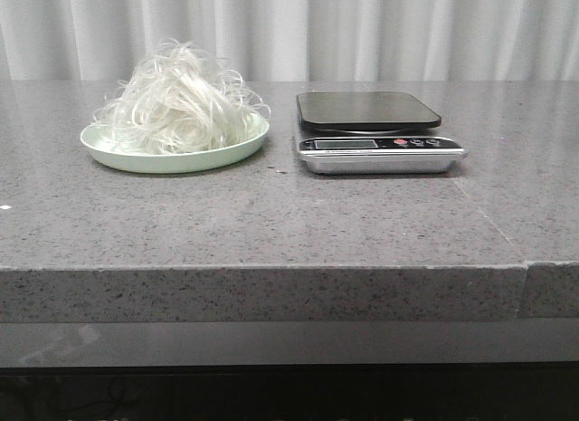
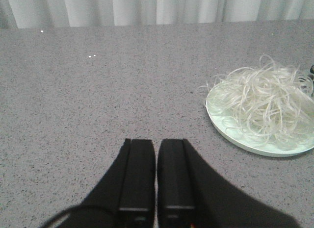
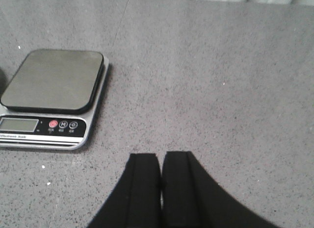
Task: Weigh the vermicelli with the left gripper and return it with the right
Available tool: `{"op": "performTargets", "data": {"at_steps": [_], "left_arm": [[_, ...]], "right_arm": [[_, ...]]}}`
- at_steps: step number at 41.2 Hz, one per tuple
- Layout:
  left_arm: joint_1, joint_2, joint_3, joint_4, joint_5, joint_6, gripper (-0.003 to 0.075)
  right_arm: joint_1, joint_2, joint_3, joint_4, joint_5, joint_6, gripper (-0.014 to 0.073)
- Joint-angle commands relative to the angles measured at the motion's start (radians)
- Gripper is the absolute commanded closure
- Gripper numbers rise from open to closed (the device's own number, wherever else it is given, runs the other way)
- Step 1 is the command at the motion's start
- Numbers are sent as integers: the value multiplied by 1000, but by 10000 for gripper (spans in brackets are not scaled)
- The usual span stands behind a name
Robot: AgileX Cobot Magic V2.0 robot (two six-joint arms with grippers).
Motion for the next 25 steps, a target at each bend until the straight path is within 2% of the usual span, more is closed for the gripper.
{"op": "performTargets", "data": {"at_steps": [1,6,9,16,25], "left_arm": [[0,27,-27,-14,-88,-3,502],[-2,55,-27,-14,-91,-3,295],[-11,78,-32,-21,-72,-3,223],[-83,156,-49,-21,-69,11,216],[-262,338,-132,-21,-114,11,216]], "right_arm": [[-6,30,-26,-11,-55,-12,307],[-6,56,-26,-11,-57,-12,110],[-6,65,-26,-11,-57,-12,85],[-5,86,-26,-10,-56,-12,90],[0,99,-26,-10,-57,-12,90]]}}
